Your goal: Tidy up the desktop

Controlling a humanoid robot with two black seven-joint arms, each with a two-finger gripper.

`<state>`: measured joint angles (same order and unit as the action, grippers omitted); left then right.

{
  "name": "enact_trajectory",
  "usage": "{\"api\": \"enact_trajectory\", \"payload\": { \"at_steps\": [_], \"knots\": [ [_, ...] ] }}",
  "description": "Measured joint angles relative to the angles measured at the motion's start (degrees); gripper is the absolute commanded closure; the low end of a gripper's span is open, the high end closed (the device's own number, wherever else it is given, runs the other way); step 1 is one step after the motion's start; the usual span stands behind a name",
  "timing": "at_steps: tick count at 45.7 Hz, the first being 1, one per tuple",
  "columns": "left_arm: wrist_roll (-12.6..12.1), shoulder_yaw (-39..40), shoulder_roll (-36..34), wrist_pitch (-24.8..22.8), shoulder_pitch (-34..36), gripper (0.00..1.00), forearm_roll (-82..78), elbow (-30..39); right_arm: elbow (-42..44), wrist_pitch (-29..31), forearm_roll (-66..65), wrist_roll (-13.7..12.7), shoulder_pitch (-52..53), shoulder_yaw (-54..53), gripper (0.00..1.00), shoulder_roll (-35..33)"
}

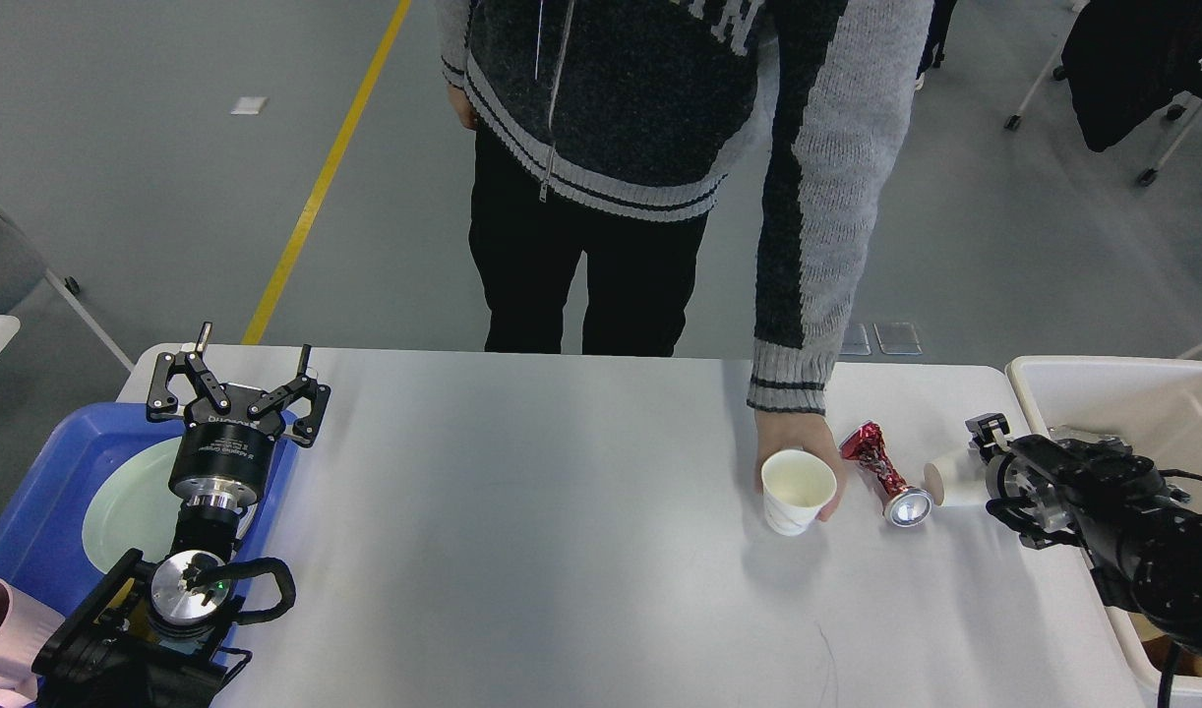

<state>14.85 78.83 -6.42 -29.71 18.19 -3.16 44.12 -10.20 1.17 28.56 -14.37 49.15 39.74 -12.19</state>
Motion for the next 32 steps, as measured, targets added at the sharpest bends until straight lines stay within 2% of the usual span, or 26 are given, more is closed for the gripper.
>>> {"api": "enact_trajectory", "payload": {
  "at_steps": [2,3,15,19,32],
  "knots": [
    [0.00,0.00,0.00,0.00,0.00,0.04,0.00,0.00,0.28,-0.08,0.00,0.02,-0.12,0.00,0.46,0.09],
    [0.00,0.00,0.00,0.00,0.00,0.04,0.00,0.00,0.37,-0.09,0.00,0.02,-0.15,-0.01,0.51,0.12],
    [0.00,0.00,0.00,0.00,0.00,0.04,0.00,0.00,0.56,0.23,-0.17,0.06,-0.60,0.15,0.84,0.40],
    [0.00,0.01,0.00,0.00,0.00,0.04,0.00,0.00,0.44,0.53,-0.27,0.06,-0.63,0.43,1.00,0.41],
    [0.00,0.01,0.00,0.00,0.00,0.04,0.00,0.00,-0.01,0.90,-0.86,-0.60,-0.70,0.63,1.00,-0.11]
  ]
}}
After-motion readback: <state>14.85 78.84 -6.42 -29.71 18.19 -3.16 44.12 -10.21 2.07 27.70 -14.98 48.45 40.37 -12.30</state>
